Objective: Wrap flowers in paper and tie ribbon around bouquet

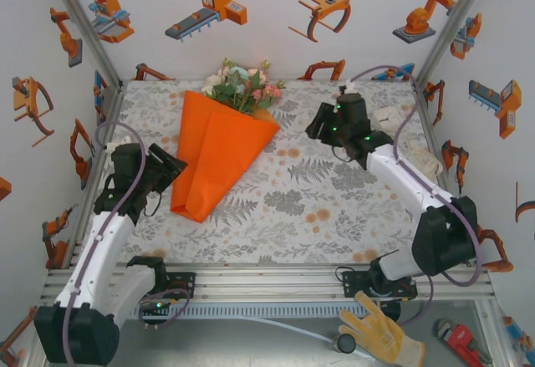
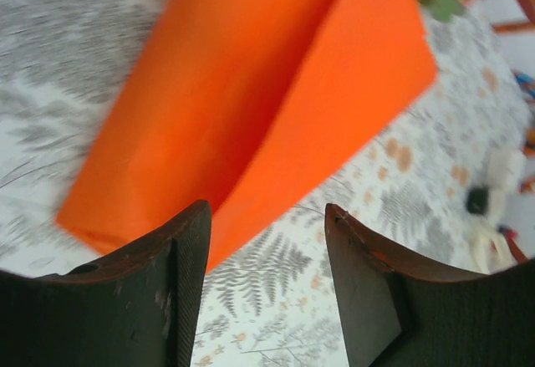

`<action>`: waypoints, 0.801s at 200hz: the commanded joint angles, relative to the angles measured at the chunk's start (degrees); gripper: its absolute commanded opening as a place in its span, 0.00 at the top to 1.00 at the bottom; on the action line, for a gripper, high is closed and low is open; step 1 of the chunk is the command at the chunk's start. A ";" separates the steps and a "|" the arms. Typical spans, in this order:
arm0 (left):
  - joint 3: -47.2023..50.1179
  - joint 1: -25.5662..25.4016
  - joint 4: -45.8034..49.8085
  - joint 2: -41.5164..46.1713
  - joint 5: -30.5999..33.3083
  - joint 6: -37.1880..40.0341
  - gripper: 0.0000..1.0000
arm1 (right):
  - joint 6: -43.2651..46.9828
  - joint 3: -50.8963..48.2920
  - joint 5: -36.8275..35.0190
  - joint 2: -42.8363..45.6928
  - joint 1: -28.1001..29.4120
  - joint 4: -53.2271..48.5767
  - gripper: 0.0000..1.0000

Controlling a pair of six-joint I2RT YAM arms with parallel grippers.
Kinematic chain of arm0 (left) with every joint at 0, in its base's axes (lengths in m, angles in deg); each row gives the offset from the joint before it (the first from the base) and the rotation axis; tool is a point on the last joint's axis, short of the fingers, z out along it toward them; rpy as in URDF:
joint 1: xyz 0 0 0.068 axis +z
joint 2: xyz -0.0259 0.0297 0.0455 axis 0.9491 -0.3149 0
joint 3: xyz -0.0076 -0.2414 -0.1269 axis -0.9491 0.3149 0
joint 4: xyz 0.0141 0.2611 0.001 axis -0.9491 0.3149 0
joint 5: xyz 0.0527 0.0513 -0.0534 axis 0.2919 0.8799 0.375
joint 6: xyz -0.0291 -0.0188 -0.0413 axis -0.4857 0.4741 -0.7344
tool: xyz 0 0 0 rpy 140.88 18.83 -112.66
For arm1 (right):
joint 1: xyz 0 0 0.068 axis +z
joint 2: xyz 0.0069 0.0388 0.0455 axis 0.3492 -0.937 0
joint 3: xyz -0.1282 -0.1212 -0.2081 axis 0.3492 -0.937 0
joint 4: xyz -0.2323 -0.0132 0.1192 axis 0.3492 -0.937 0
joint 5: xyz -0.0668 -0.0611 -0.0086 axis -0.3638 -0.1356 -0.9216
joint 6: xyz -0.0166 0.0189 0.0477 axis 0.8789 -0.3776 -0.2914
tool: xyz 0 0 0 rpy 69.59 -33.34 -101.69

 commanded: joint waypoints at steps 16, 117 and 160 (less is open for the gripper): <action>-7.89 -8.80 -12.81 -4.60 -16.67 10.20 0.37 | 7.98 15.85 1.42 -13.33 -17.42 -14.71 0.37; -11.10 -24.38 -10.99 -11.93 -13.21 19.50 0.15 | 11.99 36.17 0.78 -37.15 -26.17 -27.14 0.59; -10.74 -24.81 -14.23 -13.70 -17.35 20.61 0.12 | 9.35 33.94 3.94 -29.55 -25.27 -26.78 1.00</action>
